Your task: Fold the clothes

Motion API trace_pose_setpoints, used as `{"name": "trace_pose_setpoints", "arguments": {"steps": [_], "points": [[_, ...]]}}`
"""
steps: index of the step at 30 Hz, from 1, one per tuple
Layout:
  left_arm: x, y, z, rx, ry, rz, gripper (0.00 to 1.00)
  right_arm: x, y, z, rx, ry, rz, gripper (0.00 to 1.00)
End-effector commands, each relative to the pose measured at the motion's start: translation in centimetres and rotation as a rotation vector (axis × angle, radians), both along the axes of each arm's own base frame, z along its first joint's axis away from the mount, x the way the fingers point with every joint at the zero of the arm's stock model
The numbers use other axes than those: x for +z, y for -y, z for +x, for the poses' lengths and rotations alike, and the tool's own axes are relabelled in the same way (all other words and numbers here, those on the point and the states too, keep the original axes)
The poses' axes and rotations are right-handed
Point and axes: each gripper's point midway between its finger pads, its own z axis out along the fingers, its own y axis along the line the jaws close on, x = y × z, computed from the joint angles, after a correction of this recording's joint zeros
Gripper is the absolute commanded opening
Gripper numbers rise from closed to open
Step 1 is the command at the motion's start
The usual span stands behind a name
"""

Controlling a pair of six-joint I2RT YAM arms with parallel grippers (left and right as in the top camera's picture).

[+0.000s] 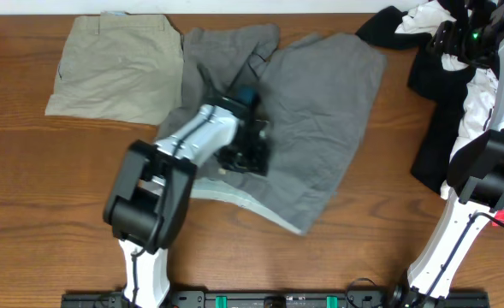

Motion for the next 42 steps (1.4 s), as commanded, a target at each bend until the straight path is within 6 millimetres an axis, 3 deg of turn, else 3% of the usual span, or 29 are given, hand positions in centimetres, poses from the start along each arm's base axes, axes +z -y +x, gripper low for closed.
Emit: {"name": "trace_pose_setpoints", "arguments": {"steps": [1,5,8,15,20,29,33,35,42], "points": [[-1.9,-3.7,0.9,0.134,-0.065,0.055,0.6,0.6,-2.1,0.2,0.058,0.012,0.001,0.8],[1.4,-3.3,2.7,0.166,-0.009,-0.058,0.6,-1.2,-5.2,0.3,0.13,-0.017,0.013,0.81],[5.2,-2.8,3.3,0.143,0.09,-0.098,0.61,-3.5,-7.3,0.2,0.156,-0.055,0.028,0.82],[13.8,-2.6,2.2,0.117,0.286,-0.153,0.72,-9.3,-10.7,-0.8,0.163,-0.137,0.068,0.81],[16.8,-1.9,0.8,0.082,0.355,-0.173,0.76,-11.2,-11.8,-0.6,0.182,-0.124,0.062,0.8],[13.6,-0.1,-2.6,-0.059,0.314,0.036,0.77,-15.0,-12.1,-0.3,0.113,-0.101,0.055,0.76],[12.3,1.3,-3.8,-0.098,0.274,0.054,0.77,-15.9,-13.0,-0.1,0.124,-0.077,0.052,0.51],[11.4,1.7,-4.8,-0.129,0.235,0.075,0.77,-15.9,-13.4,0.0,0.131,-0.075,0.047,0.47],[7.9,3.0,-9.2,-0.281,0.07,0.161,0.78,-15.9,-14.1,0.2,0.146,-0.064,0.045,0.49]]}}
